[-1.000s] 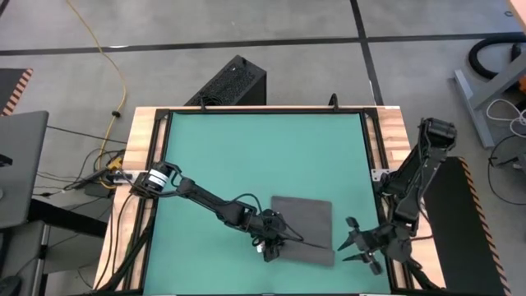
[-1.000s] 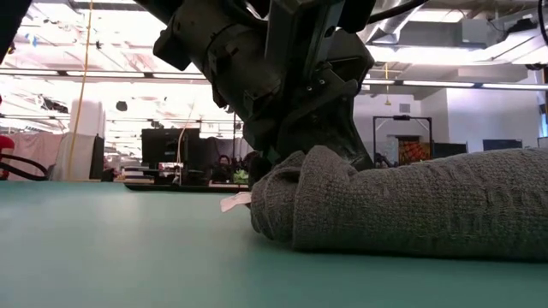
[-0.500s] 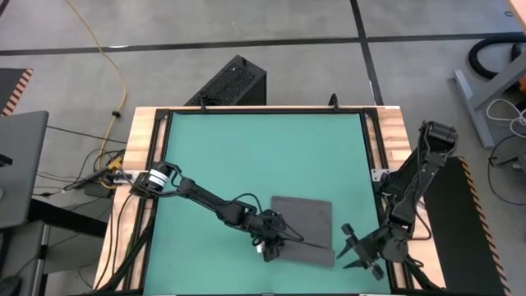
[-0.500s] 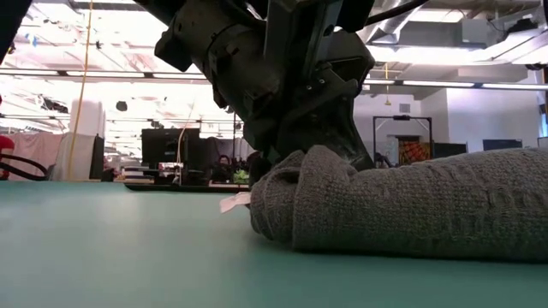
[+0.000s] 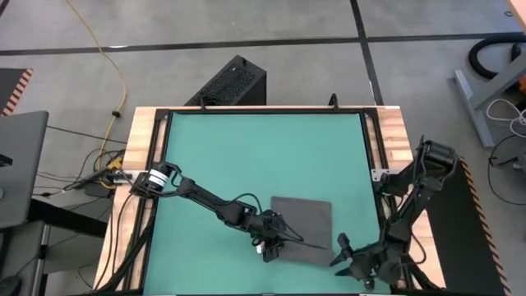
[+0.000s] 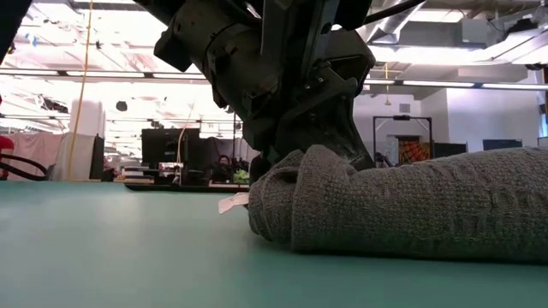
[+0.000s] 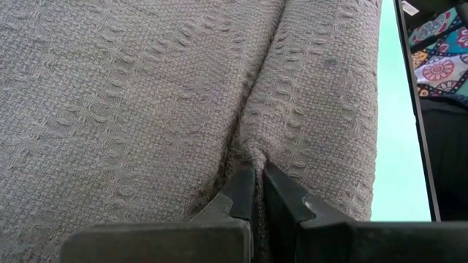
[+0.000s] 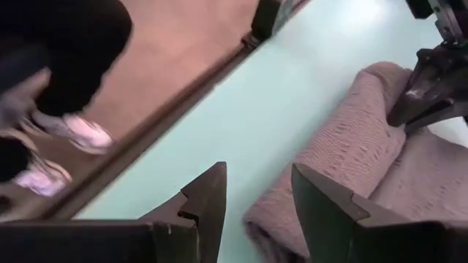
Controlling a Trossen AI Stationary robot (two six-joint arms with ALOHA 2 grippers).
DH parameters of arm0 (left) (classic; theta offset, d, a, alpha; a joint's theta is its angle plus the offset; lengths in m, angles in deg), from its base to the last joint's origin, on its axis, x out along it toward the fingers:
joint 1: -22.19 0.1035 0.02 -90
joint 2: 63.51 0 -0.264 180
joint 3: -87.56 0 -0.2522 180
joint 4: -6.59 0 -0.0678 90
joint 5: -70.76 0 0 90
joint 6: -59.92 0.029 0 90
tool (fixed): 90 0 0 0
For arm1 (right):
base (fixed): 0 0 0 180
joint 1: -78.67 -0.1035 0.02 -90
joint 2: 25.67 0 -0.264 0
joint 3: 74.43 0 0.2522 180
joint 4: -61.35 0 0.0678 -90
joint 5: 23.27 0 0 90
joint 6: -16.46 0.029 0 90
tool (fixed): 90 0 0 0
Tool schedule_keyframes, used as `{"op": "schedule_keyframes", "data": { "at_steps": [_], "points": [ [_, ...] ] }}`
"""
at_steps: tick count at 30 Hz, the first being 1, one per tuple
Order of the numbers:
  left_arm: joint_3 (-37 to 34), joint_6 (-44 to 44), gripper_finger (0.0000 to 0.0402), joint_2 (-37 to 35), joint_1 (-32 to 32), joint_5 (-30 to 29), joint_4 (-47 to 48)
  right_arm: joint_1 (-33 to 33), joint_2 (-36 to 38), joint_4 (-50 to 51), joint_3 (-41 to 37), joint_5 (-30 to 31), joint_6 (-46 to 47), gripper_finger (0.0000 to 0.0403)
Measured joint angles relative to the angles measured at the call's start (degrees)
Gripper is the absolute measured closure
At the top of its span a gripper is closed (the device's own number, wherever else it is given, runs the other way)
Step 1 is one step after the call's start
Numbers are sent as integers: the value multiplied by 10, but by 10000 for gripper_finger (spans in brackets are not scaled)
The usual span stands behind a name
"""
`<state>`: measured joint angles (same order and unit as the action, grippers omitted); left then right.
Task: Roll towel
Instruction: Roll the gray towel
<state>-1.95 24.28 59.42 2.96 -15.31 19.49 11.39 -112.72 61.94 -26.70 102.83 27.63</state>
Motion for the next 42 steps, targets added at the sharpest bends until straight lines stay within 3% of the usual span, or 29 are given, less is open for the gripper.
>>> {"op": "schedule_keyframes", "data": {
  "at_steps": [6, 14, 18, 21, 27, 32, 37, 42],
  "points": [
    [0, 0, 401, 0, 0, 1, 0, 19, -27, 116, 69, 0, 7, 216],
    [0, 12, 401, 0, 0, 2, -2, 38, -27, 269, 145, -11, 88, 153],
    [0, 20, 401, 0, 0, 2, -2, 51, -28, 282, 149, -71, 109, 141],
    [0, 26, 401, 0, 0, 2, -2, 57, -40, 284, 149, -77, 134, 142],
    [0, 38, 401, 0, -1, 1, -2, 54, -82, 298, 150, -10, 139, 143],
    [0, 59, 401, 0, -1, -1, 0, 55, -124, 296, 150, 8, 149, 145],
    [0, 80, 401, 0, 4, -4, 0, 55, -140, 295, 151, 7, 201, 180],
    [0, 98, 401, 0, 11, -5, 0, 56, -119, 308, 150, -15, 260, 296]
  ]
}}
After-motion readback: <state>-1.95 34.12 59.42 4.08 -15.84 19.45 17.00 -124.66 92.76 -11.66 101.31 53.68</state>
